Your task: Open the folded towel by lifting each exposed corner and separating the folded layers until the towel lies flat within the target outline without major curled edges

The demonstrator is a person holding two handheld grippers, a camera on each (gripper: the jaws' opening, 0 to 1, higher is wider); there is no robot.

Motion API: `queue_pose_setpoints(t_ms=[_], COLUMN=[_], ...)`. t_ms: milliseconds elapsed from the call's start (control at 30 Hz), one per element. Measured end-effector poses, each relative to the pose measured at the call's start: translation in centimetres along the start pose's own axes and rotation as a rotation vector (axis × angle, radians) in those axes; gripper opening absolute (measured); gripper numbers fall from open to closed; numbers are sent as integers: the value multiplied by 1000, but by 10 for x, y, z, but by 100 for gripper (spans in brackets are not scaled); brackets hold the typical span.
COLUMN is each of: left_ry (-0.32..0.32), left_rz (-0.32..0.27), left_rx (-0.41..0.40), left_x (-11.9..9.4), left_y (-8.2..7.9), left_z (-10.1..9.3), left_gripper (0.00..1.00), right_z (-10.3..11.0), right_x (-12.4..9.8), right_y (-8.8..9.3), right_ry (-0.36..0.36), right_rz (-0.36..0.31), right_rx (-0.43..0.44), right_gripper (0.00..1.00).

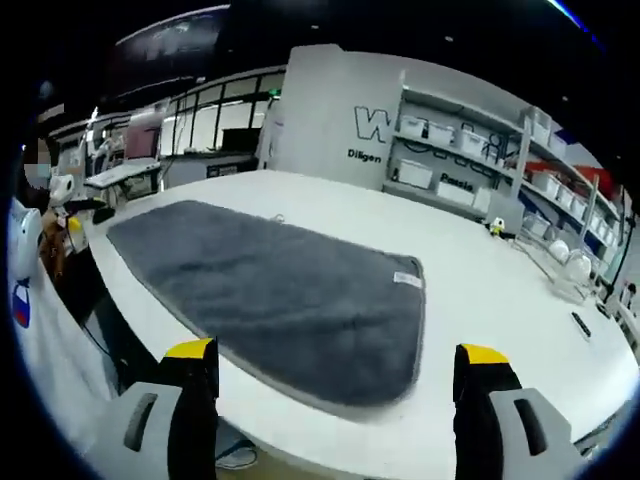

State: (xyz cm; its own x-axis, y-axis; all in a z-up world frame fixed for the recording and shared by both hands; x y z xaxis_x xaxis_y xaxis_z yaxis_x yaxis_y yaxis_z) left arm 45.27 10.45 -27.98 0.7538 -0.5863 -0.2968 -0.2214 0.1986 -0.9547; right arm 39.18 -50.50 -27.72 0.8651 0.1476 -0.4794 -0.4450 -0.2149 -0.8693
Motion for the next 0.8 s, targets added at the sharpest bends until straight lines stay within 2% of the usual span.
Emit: queue_pose_setpoints(t_ms=[167,467,800], left_ry=[17,19,1], left_rz=[8,-4,-1], left_rx=[13,17,6], left_x=[-1,-8,-15], left_y=[-2,-5,1], left_z=[-5,-15,-15], left_gripper=[99,99,99], right_z=[10,30,27], right_x=[-3,1,-5], right_y=[20,21,26], right_ry=[23,-10,0], right_rz=[-27,-44,-46], right_rx=[41,12,27], right_gripper=[99,99,99])
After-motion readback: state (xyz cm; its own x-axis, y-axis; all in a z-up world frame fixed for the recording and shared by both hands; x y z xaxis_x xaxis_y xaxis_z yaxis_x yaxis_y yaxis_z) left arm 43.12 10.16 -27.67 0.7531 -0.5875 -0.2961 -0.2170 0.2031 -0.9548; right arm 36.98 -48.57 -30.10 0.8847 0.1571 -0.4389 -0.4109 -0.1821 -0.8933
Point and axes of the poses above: the point that each gripper's makers call its tool centre point, and the gripper's own axes: x roughly forward along the fingers, z roughly to its left, y roughly out of its underside, the point moved 2 cm from there along -x, roughly backward along the fingers, and after that the axes turned 2 degrees about -y, right-handed, at the moved point
